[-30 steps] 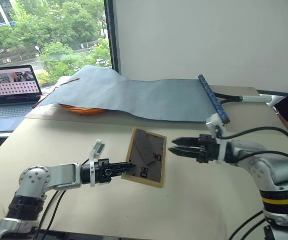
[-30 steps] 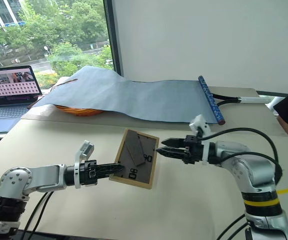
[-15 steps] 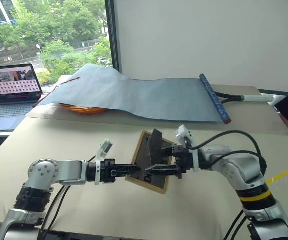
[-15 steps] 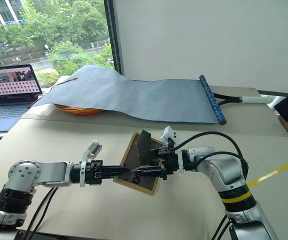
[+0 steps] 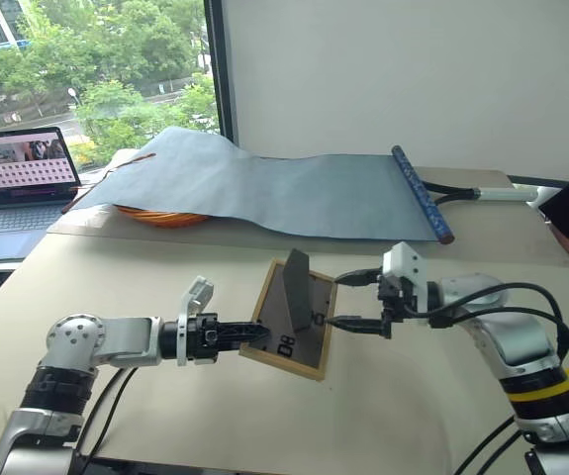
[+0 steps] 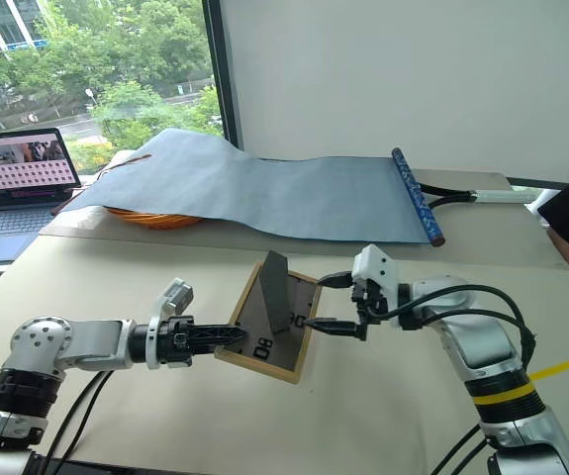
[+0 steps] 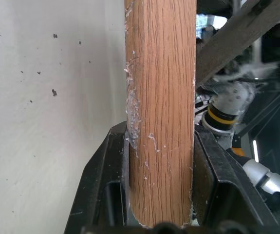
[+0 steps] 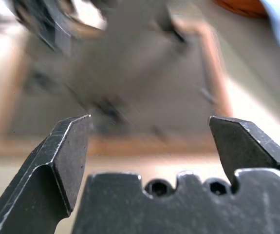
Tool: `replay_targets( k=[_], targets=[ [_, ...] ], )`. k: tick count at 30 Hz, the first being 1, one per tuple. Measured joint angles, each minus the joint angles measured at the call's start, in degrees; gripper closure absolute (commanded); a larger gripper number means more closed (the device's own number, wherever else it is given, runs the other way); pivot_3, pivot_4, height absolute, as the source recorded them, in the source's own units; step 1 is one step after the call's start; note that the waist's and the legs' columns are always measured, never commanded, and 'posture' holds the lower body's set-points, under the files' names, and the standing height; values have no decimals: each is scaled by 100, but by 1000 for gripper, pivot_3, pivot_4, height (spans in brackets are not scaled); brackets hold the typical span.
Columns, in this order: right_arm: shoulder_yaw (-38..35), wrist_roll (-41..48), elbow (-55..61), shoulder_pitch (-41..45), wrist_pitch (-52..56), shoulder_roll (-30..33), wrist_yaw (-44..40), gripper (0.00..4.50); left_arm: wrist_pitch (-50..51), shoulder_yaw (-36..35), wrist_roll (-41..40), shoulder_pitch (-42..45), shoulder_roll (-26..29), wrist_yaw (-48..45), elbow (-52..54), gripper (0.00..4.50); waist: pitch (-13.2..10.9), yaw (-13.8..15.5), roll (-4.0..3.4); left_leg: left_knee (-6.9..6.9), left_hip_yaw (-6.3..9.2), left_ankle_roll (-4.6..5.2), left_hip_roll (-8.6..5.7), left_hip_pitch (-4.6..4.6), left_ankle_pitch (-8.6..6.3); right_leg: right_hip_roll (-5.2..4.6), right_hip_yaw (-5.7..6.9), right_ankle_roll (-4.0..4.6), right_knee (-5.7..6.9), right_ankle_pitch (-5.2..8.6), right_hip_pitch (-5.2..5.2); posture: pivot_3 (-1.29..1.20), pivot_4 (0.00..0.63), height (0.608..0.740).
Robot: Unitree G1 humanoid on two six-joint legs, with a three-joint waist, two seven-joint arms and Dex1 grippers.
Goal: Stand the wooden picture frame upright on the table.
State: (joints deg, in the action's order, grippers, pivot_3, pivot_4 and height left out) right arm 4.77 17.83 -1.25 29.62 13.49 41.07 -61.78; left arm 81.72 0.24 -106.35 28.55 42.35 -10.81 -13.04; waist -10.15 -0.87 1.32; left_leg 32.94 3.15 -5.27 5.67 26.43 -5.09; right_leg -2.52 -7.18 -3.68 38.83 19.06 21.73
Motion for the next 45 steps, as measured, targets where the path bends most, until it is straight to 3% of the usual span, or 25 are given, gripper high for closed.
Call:
replay_targets(
  k=[6,9,18,21,23,27,29,30,32,36,40,45],
  targets=[
    [-142,-1491,-942,-329,-3183,-32,852,41,236,-15,-62,244,168,-300,-387,3371,0,0,0,-6,0,-2,0,0,1,0,1,1,0,2,1,0,150,714],
    [-52,-2578,-1279,-357,-4852,-281,1814,41,349,4,-10,323,161,-373,-506,3371,0,-33,-1,-8,1,-14,0,-1,9,1,0,2,9,1,6,0,150,714],
    [221,-4993,-1410,-315,-6568,-929,4225,41,483,86,58,342,85,-432,-433,3371,0,7,-1,-10,4,-26,0,-1,24,0,4,4,20,-1,5,0,150,714],
    [305,-5324,-1473,-259,-6751,-942,4644,700,470,84,47,342,82,-462,-389,3371,0,9,0,-9,6,-25,0,-2,27,0,6,5,21,-1,0,0,150,714],
    [356,-5467,-1548,-252,-6838,-937,4841,1511,442,72,50,342,72,-487,-334,3371,0,12,0,-9,6,-25,0,-2,29,0,6,5,21,-2,-1,0,150,714],
    [383,-5544,-1576,-245,-6918,-885,5045,2702,261,-89,320,187,45,-655,137,3371,0,10,-1,-9,5,-24,0,-6,29,-1,6,5,21,-2,-6,0,150,714],
    [402,-5601,-1574,-241,-6962,-819,5063,2759,133,-154,541,-2,-40,-802,364,2365,0,10,-1,-10,7,-24,0,-15,29,0,8,6,21,-2,-16,0,150,714],
    [431,-5592,-1619,-244,-6961,-805,5055,2787,19,-199,736,-79,-73,-873,546,2167,0,7,0,-10,8,-25,0,-15,30,0,9,6,22,-2,-16,0,150,714],
    [565,-5555,-1748,-245,-6956,-792,4979,3151,-296,-351,1230,-196,-61,-1038,963,1328,0,-2,0,-9,7,-26,0,-22,31,-1,8,7,21,-3,-23,0,150,714],
    [707,-5097,-1914,-117,-6955,-806,4798,3207,-862,-678,1976,-485,14,-1618,1552,0,-1,-22,0,-9,7,-25,0,-26,31,-1,8,8,21,-3,-29,0,150,714],
    [768,-4274,-2227,177,-6660,-791,4279,3208,-1706,-1249,2803,-963,444,-2610,2018,0,-1,-38,0,-11,7,-24,1,-32,31,-2,9,8,18,-3,-38,0,150,714],
    [643,-1227,-2163,524,-4232,-1317,2308,3230,-2768,-1702,3963,-2020,692,-3660,2414,0,-5,-98,-1,-12,10,-22,4,-36,29,-1,15,10,15,-4,-49,0,150,714]
  ],
)
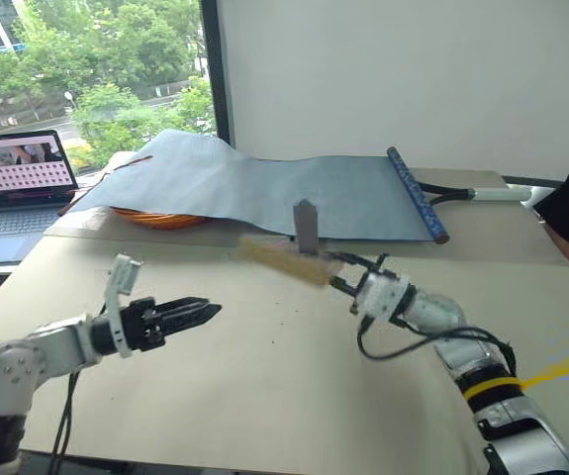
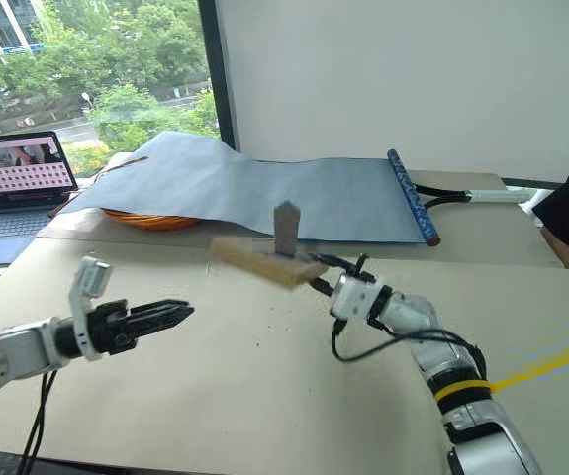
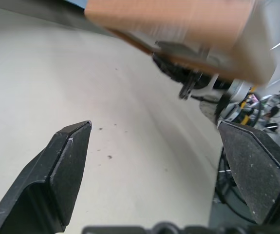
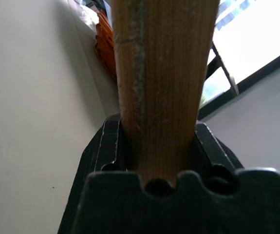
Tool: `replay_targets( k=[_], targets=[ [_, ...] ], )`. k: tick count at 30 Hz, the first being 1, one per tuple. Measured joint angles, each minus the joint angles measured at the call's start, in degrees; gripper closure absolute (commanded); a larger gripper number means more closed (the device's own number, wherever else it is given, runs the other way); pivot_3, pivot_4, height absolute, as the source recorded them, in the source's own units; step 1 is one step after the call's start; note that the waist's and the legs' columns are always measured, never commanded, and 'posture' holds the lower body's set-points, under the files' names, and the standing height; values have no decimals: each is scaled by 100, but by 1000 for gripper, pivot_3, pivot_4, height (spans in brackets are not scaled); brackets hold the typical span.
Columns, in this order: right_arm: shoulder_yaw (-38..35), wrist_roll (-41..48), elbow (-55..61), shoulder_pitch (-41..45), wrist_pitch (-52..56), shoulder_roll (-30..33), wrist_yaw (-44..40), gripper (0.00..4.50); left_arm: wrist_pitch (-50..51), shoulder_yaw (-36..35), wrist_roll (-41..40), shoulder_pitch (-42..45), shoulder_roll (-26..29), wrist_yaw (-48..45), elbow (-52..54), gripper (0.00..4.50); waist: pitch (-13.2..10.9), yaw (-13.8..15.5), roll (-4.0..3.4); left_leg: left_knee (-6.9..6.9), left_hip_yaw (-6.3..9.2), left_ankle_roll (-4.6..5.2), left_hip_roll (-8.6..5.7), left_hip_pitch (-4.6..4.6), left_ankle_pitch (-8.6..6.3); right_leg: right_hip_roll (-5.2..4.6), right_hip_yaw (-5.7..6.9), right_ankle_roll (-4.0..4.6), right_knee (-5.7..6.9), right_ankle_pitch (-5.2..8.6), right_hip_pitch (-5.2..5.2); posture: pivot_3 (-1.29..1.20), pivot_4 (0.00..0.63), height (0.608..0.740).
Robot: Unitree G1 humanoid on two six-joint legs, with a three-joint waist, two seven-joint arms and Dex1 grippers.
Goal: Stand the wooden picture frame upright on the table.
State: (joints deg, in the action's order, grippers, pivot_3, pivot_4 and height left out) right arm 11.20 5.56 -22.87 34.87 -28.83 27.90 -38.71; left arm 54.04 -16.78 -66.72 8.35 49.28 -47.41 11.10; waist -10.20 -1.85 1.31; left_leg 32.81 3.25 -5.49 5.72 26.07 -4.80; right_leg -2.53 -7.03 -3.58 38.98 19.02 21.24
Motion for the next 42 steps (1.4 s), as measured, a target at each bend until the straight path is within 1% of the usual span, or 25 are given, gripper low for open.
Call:
replay_targets(
  k=[2,3,5,7,10,12,16,20,25,30,32,33,36,37,38,39,40,42],
  targets=[
    [-202,982,25,98,1346,-178,-596,3232,-413,-11,443,-278,15,-237,165,0,0,24,0,0,0,0,0,-1,0,-1,2,0,0,0,-3,0,150,714],
    [-320,1464,35,121,2106,-246,-845,3232,-705,-29,674,-380,-89,-289,202,0,0,56,0,0,-1,0,0,-1,0,-1,3,0,-1,0,-2,0,150,714],
    [-433,2118,35,177,3382,-287,-1179,3233,-1092,-58,983,-444,-397,-286,203,0,-2,108,-2,2,-2,1,1,3,-1,0,3,1,-1,1,6,0,150,714],
    [-516,2518,42,264,4369,-295,-1410,3233,-1160,-29,1065,-484,-485,-290,215,0,-2,105,-2,1,-4,2,1,9,-1,0,1,1,-1,1,16,0,150,714],
    [-519,2679,90,324,5296,-216,-1653,3233,-1168,-10,1160,-616,-502,-288,403,0,-2,94,-2,-2,-7,9,2,11,-6,0,-2,2,-2,3,22,0,150,714],
    [-509,2678,93,323,5716,-156,-1786,3234,-1155,19,1261,-719,-503,-280,454,0,-2,92,-2,-5,-9,10,2,17,-6,1,-3,3,-1,4,33,0,150,714],
    [-526,2667,103,321,6126,-135,-1949,3234,-924,25,1249,-760,-519,-169,456,0,-2,84,-2,-3,-9,10,2,26,-6,1,-4,3,2,4,44,0,150,714],
    [-510,2456,166,234,6038,-143,-2069,3234,-762,17,1149,-719,-610,-102,477,0,-2,92,-1,0,-10,10,2,26,-6,1,-4,1,2,4,43,0,150,714],
    [-501,2434,501,-101,6160,-221,-2110,3247,-620,14,1065,-594,-610,-107,472,0,-1,85,-1,0,-10,10,2,25,-6,2,-4,1,2,4,43,0,150,714],
    [-514,2385,768,-294,6221,-339,-1988,3252,-490,28,1058,-481,-610,-100,402,0,0,80,1,0,-9,10,3,25,-6,3,-4,1,2,4,43,0,150,714],
    [-526,2372,847,-339,6239,-409,-1894,2234,-480,51,1081,-393,-609,-98,389,0,0,76,1,0,-9,10,3,24,-6,3,-4,1,2,4,42,0,150,714],
    [-507,2329,874,-367,6274,-410,-1853,2022,-481,72,1097,-367,-609,-102,389,0,1,71,2,0,-9,10,3,24,-6,3,-4,1,2,4,42,0,150,714],
    [-534,2317,978,-567,6432,-389,-1817,975,-518,154,1251,-345,-609,-168,372,0,1,75,1,0,-11,10,3,27,-6,3,-6,1,2,4,45,0,150,714],
    [-551,2341,1059,-588,6481,-364,-1806,732,-553,172,1297,-335,-609,-196,369,0,1,76,1,-1,-10,10,3,27,-6,3,-5,1,2,4,45,0,150,714],
    [-653,2389,1147,-631,6575,-306,-1750,328,-675,223,1410,-316,-609,-268,369,0,1,80,1,0,-10,10,3,27,-6,3,-5,1,2,4,44,0,150,714],
    [-744,2397,1168,-656,6602,-253,-1728,29,-751,229,1489,-315,-609,-304,368,0,1,90,1,0,-11,10,2,27,-6,2,-5,1,1,4,44,0,150,714],
    [-830,2402,1177,-675,6620,-187,-1695,29,-812,234,1552,-316,-605,-336,355,0,1,96,1,1,-11,10,2,27,-6,2,-5,1,1,4,44,0,150,714],
    [-1147,2415,1277,-876,6578,-56,-1560,29,-1213,362,1982,-336,-605,-361,278,0,1,118,2,0,-11,10,2,27,-6,2,-4,1,-1,5,43,0,150,714]
  ],
)
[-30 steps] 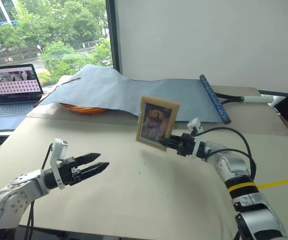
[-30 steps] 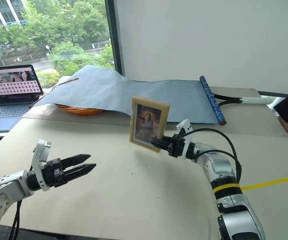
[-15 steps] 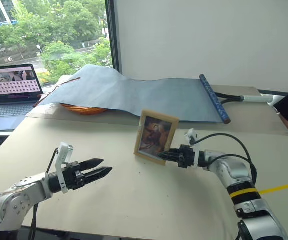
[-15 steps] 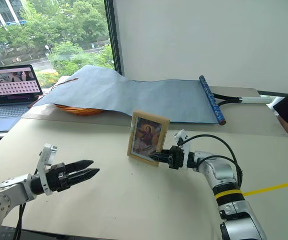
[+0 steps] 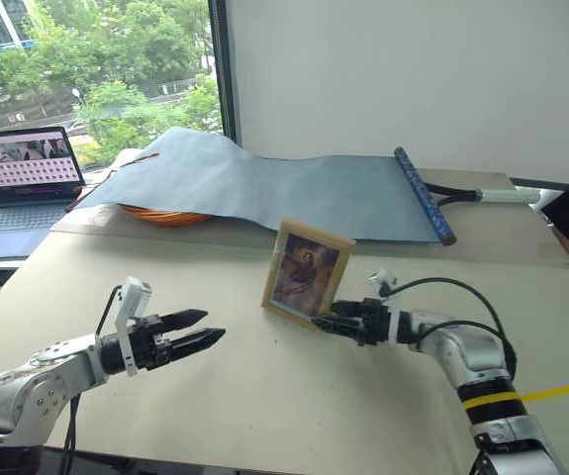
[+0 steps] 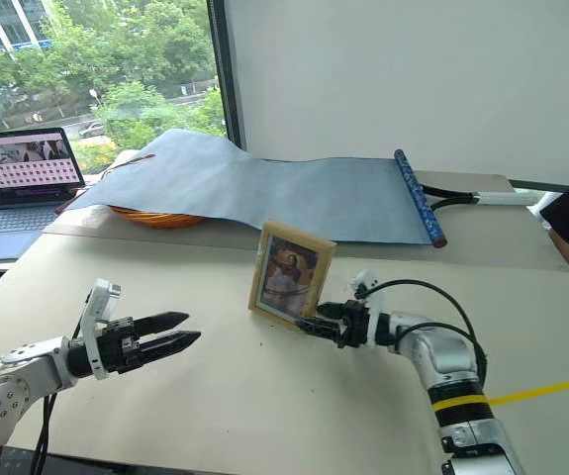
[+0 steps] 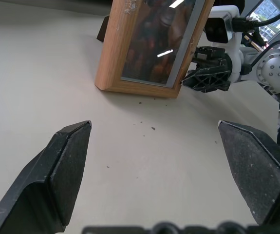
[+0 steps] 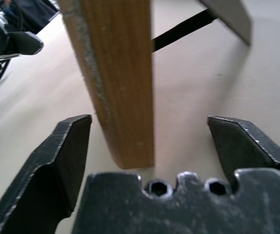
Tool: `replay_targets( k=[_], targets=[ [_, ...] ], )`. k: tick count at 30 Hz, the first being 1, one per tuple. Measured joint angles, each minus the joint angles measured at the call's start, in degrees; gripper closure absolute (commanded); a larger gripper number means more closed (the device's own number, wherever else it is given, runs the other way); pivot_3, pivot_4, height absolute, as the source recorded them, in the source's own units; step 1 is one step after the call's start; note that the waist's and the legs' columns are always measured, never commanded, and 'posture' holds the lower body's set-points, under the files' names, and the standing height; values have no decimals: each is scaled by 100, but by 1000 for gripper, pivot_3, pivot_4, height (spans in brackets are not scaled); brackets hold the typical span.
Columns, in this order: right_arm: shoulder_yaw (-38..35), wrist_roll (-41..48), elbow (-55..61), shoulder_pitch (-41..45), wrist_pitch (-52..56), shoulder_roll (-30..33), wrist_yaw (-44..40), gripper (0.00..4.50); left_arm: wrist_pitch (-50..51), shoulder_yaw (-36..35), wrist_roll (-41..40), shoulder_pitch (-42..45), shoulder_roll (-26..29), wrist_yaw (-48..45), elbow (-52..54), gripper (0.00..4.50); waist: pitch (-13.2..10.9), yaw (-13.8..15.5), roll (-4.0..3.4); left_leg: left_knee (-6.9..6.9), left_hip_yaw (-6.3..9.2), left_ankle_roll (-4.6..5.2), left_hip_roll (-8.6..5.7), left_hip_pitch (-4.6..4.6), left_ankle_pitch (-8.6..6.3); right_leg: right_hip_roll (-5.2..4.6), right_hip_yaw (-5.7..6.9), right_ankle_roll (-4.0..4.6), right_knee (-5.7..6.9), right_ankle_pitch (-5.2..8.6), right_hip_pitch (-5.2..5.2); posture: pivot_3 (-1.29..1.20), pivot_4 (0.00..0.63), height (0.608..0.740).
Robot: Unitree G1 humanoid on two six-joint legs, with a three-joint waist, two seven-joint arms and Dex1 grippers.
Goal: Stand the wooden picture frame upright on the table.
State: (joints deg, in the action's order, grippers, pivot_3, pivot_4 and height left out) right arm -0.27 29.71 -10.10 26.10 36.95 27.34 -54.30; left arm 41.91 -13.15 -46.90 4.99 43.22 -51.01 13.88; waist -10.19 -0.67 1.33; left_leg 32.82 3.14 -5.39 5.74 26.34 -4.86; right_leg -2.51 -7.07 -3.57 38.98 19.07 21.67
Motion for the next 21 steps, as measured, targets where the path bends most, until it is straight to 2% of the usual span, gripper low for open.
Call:
replay_targets(
  k=[4,6,11,15,21],
  targets=[
    [-638,3,251,-745,-507,178,149,29,-825,217,947,-56,-258,277,-376,0,0,-1,0,-1,-1,0,0,1,0,0,-2,-1,-3,0,0,0,150,714],
    [-889,-5,595,-1174,-829,207,176,29,-1109,228,1176,-99,-462,414,-391,0,0,-6,0,-1,-1,0,0,1,0,0,-2,-1,-2,1,0,0,150,714],
    [-1027,-482,2381,-2505,-2029,441,203,29,-1826,322,1872,-322,-822,839,-330,0,3,-55,-6,-2,-1,1,0,0,-1,1,-5,-4,-2,2,1,0,150,714],
    [-1010,-747,3086,-2707,-2150,489,571,29,-2110,412,2169,-305,-949,988,-291,0,4,-74,-4,9,-2,3,0,-4,8,0,-5,-31,-2,-1,-6,0,150,714],
    [-948,-910,3128,-2724,-2189,546,724,29,-2198,655,2360,-193,-1038,1000,-292,0,5,-37,-3,13,-2,5,0,-4,9,-1,-5,-32,-4,-3,-11,0,150,714]
  ],
)
